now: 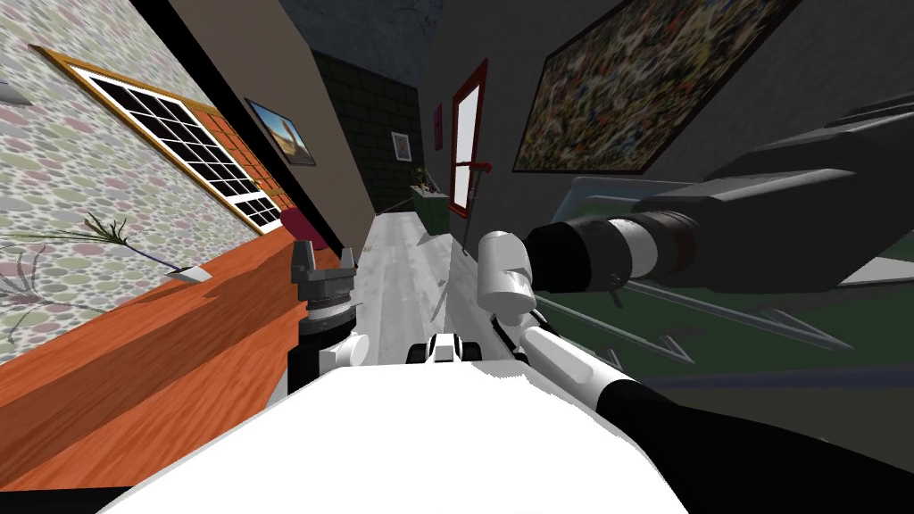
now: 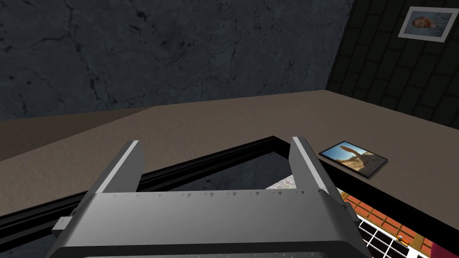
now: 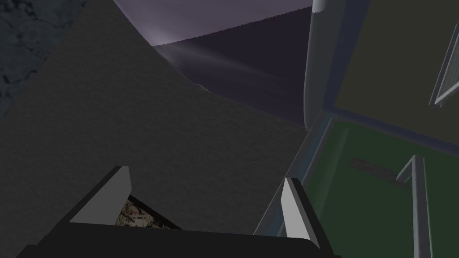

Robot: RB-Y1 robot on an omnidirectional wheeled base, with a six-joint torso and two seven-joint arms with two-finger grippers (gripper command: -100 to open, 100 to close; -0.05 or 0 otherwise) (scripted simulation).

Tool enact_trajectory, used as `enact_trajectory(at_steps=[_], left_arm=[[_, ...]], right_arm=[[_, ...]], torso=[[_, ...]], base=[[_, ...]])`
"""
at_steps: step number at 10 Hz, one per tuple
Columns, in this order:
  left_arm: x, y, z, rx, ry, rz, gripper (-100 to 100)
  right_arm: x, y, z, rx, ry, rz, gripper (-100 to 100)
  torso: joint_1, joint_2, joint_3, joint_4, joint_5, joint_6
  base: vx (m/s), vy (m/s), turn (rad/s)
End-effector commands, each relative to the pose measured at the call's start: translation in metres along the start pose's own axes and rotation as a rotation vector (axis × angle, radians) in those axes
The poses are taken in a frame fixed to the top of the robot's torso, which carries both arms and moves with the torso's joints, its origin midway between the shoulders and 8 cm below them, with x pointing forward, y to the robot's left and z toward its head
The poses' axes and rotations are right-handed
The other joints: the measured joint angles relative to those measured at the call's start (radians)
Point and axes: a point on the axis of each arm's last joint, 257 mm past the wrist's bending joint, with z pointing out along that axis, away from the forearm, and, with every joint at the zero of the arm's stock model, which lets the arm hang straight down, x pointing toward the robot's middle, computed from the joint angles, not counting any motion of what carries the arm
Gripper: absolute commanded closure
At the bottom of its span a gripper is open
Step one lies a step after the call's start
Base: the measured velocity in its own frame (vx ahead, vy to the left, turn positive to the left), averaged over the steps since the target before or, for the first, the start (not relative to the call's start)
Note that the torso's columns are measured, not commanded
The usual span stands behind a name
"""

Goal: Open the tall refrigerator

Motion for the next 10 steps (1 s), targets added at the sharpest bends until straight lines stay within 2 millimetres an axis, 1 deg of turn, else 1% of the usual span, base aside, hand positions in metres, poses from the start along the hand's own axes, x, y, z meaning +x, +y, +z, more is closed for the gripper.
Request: enact_trajectory(at_steps=[1,3,4,5,6,7,8,9,10], left_arm=[[0.0,0.0,0.0,0.0,0.0,0.0,0],[0.0,0.0,0.0,0.0,0.0,0.0,0],[0.0,0.0,0.0,0.0,0.0,0.0,0],[0.0,0.0,0.0,0.0,0.0,0.0,0],[0.0,0.0,0.0,0.0,0.0,0.0,0],[0.0,0.0,0.0,0.0,0.0,0.0,0],[0.0,0.0,0.0,0.0,0.0,0.0,0],[0.0,0.0,0.0,0.0,0.0,0.0,0],[0.0,0.0,0.0,0.0,0.0,0.0,0]], right_arm=[[0.009,-0.011,-0.006,0.056,0.095,-0.106,-100],[0.013,-0.02,-0.016,0.111,0.206,-0.249,-100],[0.017,-0.019,-0.017,0.106,0.222,-0.249,-100],[0.019,-0.023,-0.023,0.128,0.283,-0.325,-100],[0.021,-0.023,-0.024,0.125,0.291,-0.325,-100],[0.022,-0.026,-0.031,0.144,0.353,-0.402,-100],[0.024,-0.026,-0.031,0.141,0.363,-0.402,-100],[0.025,-0.028,-0.039,0.155,0.427,-0.479,-100],[0.028,-0.028,-0.04,0.152,0.439,-0.479,-100]], torso=[[0.0,0.0,0.0,0.0,0.0,0.0],[0.0,0.001,0.001,0.0,0.0,0.0],[0.0,0.001,0.001,0.0,0.0,0.0],[0.0,0.001,0.001,0.0,0.0,0.0],[0.0,0.001,0.001,0.0,0.0,0.0],[0.001,0.002,0.001,0.0,0.0,0.0],[0.0,0.001,0.001,0.0,0.0,0.0],[0.0,0.001,0.001,0.0,0.0,0.0],[0.0,0.001,0.001,0.0,0.0,0.0]], base=[[0.042,0.0,-0.038],[0.046,-0.01,-0.11],[0.042,-0.007,-0.061],[0.042,-0.006,-0.13],[0.035,-0.006,-0.05],[0.047,-0.016,-0.093],[0.039,-0.014,-0.062],[0.043,-0.016,-0.145],[0.043,-0.01,-0.056]])
